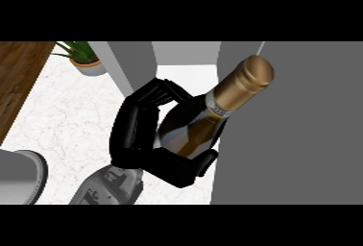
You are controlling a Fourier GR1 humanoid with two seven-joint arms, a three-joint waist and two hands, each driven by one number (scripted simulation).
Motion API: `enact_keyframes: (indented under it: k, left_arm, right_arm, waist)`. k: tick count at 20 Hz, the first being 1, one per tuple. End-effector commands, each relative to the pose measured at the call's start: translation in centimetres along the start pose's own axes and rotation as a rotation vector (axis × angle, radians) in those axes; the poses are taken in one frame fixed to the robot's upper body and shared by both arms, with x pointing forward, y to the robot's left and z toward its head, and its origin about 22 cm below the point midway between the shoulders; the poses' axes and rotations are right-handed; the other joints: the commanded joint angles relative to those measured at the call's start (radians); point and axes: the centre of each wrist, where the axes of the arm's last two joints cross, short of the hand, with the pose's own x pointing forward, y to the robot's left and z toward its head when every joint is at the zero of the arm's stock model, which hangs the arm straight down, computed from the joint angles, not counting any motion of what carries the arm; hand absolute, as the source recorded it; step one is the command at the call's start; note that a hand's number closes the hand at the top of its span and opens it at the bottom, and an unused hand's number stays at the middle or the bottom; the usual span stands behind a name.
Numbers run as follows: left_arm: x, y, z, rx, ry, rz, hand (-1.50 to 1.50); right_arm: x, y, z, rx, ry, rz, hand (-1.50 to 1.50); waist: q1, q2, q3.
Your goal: Pick up the wine, place it into the cabinet and close the cabinet
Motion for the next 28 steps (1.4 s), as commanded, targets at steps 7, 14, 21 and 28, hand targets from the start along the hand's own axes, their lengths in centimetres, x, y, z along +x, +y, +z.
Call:
enact_keyframes:
  k: [7, 14, 21, 28]
  left_arm:
    - [-1.7, -2.9, -1.8, 0.046, 0.007, -0.062, 1.5]
    - [-2.6, -1.9, -3.2, 0.065, -0.007, -0.066, 1.5]
    - [-4.8, -1.1, -3.2, 0.142, 0.017, -0.009, 1.5]
    - [-8.6, -1.2, -2.4, 0.127, 0.017, -0.094, 1.5]
  right_arm:
    - [2.5, 0.7, 1.7, 0.04, -0.046, -0.03, -1.5]
    - [2.5, -0.1, 2.4, 0.029, -0.038, -0.034, -1.5]
    - [3.0, -0.1, 2.5, 0.039, -0.063, -0.034, -1.5]
    - [1.9, 0.0, 1.3, 0.019, -0.05, -0.016, -1.5]
  waist:
    - [0.002, 0.0, -0.001]
    - [-0.001, 0.001, 0.0]
    - [-0.005, 0.001, -0.001]
    - [-0.002, 0.002, -0.001]
